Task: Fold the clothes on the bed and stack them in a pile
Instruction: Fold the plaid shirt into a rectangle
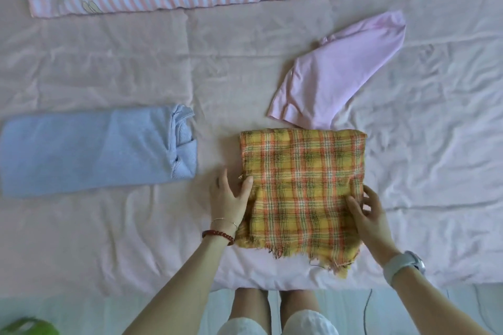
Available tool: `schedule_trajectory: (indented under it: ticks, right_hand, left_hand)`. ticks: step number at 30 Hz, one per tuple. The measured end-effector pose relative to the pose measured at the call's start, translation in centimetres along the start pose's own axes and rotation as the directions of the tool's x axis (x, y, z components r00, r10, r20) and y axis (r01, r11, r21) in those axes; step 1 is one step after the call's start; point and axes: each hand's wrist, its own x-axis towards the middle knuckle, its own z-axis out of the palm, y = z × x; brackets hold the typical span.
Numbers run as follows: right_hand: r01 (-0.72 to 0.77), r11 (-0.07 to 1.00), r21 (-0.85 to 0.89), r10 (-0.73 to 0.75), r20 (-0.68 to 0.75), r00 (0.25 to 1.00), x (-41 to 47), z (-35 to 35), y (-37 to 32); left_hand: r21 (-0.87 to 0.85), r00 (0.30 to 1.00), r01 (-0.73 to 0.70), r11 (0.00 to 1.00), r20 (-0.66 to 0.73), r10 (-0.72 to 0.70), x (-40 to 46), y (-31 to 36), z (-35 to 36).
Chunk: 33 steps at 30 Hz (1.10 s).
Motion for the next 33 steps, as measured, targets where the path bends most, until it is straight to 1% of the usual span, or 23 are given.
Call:
schedule_trajectory:
  ticks: [1,2,3,4,5,7,10,12,15,17,20,24,27,29,31,33]
  right_hand:
    - [-0.003,1.0,0.014,0.003,0.015,1.0,0.0,0.0,0.1]
    - [-0.004,1.0,0.031,0.003,0.032,0.999,0.0,0.0,0.2]
    - [0.005,0.999,0.038,-0.007,0.058,0.998,0.0,0.0,0.2]
    - [0.023,0.999,0.046,-0.027,0.088,0.996,0.0,0.1,0.2]
    - [0.044,0.997,0.058,-0.051,0.113,0.992,-0.1,0.3,0.2]
    - [0.077,0.993,0.086,-0.088,0.13,0.988,0.0,0.5,0.1]
    - [0.129,0.987,0.096,-0.14,0.116,0.983,-0.1,0.4,-0.5]
    - [0.166,0.983,0.083,-0.174,0.101,0.98,-0.9,0.1,-1.0]
    - [0.256,0.964,0.07,-0.262,0.103,0.959,-2.8,0.5,-3.2]
    - [0.295,0.951,0.09,-0.305,0.144,0.941,-4.2,2.3,-5.4]
    - [0.346,0.928,0.139,-0.371,0.238,0.898,-5.8,7.3,-9.7]
    - [0.403,0.899,0.171,-0.438,0.362,0.823,-7.9,16.7,-15.9]
    - [0.405,0.887,0.222,-0.462,0.444,0.768,-9.3,23.8,-19.8]
    - [0.405,0.881,0.246,-0.474,0.455,0.754,-9.6,28.2,-21.5]
    - [0.412,0.888,0.203,-0.459,0.435,0.775,-9.3,31.7,-22.3]
    - [0.418,0.906,0.069,-0.405,0.431,0.806,-8.7,34.6,-22.2]
  left_hand:
    - [-0.181,0.998,0.029,0.983,0.058,-0.018,-0.3,0.4,0.2]
    - [-0.314,0.993,0.032,0.949,0.118,0.005,-0.6,0.8,0.4]
    - [-0.394,0.987,0.016,0.919,0.153,0.048,-0.8,1.1,0.7]
    - [-0.437,0.983,-0.007,0.899,0.164,0.087,-0.8,1.4,1.0]
    - [-0.455,0.981,-0.023,0.89,0.162,0.108,-0.7,1.5,1.3]
    - [-0.45,0.983,-0.03,0.893,0.146,0.106,-0.3,1.9,1.9]
    - [-0.466,0.993,0.014,0.885,0.112,0.043,-0.5,2.7,2.3]
    - [-0.492,0.998,0.008,0.871,0.052,0.02,-1.4,3.3,1.7]
    - [-0.442,0.993,-0.116,0.889,-0.069,0.096,-2.9,3.2,-1.7]
    - [-0.407,0.981,-0.182,0.895,-0.141,0.135,-3.2,2.4,-5.6]
    - [-0.348,0.966,-0.187,0.918,-0.234,0.109,-2.6,0.5,-12.6]
    - [-0.267,0.94,-0.155,0.951,-0.337,0.059,0.2,-3.0,-22.6]
    - [-0.186,0.918,-0.167,0.968,-0.387,0.084,3.6,-6.2,-29.5]
    - [-0.177,0.908,-0.175,0.969,-0.409,0.089,6.5,-8.5,-33.0]
    - [-0.196,0.923,-0.13,0.972,-0.381,0.047,9.1,-10.7,-34.7]
    - [-0.155,0.946,-0.08,0.985,-0.324,0.026,11.6,-12.9,-35.2]
